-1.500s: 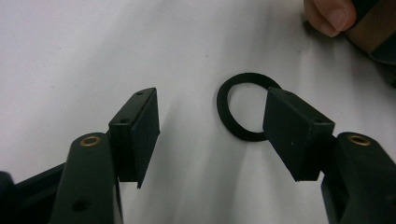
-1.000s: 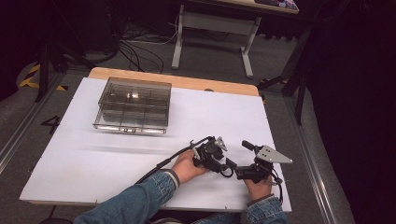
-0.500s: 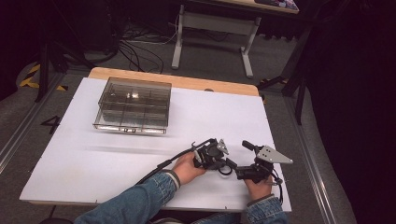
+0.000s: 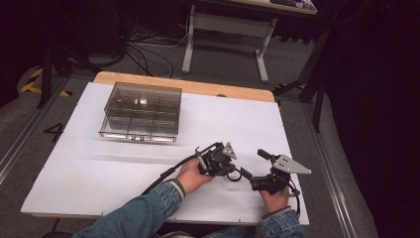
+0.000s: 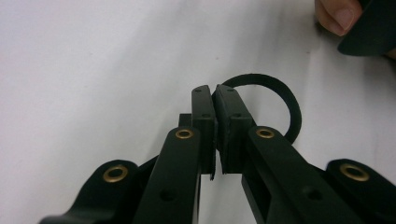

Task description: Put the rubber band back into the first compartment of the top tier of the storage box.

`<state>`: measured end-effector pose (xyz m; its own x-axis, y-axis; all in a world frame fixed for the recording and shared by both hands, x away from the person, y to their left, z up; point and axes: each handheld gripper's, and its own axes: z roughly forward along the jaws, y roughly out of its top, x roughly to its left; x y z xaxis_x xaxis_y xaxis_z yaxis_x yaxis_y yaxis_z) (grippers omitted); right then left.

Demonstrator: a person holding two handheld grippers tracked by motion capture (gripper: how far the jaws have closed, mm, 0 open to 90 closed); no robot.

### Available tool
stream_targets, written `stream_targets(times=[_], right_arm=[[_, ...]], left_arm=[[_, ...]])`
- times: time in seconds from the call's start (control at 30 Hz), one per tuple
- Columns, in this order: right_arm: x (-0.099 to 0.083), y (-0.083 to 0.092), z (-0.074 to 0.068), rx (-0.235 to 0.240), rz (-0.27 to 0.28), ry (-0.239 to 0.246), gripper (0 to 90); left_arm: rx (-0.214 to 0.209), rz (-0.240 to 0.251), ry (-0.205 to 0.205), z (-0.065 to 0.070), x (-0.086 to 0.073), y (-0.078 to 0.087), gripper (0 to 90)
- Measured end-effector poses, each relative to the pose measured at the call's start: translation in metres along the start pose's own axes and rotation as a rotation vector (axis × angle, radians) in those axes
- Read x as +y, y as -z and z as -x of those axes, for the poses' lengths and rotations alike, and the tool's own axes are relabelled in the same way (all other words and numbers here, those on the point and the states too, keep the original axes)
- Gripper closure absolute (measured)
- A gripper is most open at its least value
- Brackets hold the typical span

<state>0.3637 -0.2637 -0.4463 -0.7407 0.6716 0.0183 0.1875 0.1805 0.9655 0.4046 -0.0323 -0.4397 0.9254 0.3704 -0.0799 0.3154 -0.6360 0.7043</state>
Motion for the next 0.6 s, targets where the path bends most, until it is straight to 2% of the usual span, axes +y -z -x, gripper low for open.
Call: stream_targets(times=[0.17, 0.33, 0.47, 0.6], right_arm=[[0.0, 0.0, 0.001, -0.002, 0.001, 0.008, 1.7], [0.0, 0.0, 0.0, -0.004, -0.004, 0.003, 1.7], [0.0, 0.0, 0.001, -0.003, -0.001, 0.008, 1.7], [0.0, 0.0, 0.001, -0.005, -0.003, 0.008, 1.7]], left_arm=[[0.006, 0.008, 0.014, -0.004, -0.002, 0.008, 86.7], [0.017, 0.006, 0.013, -0.005, -0.002, 0.012, 86.7], [0.043, 0.005, 0.007, -0.005, -0.002, 0.017, 86.6], [0.044, 0.014, 0.005, -0.006, -0.002, 0.023, 86.6]])
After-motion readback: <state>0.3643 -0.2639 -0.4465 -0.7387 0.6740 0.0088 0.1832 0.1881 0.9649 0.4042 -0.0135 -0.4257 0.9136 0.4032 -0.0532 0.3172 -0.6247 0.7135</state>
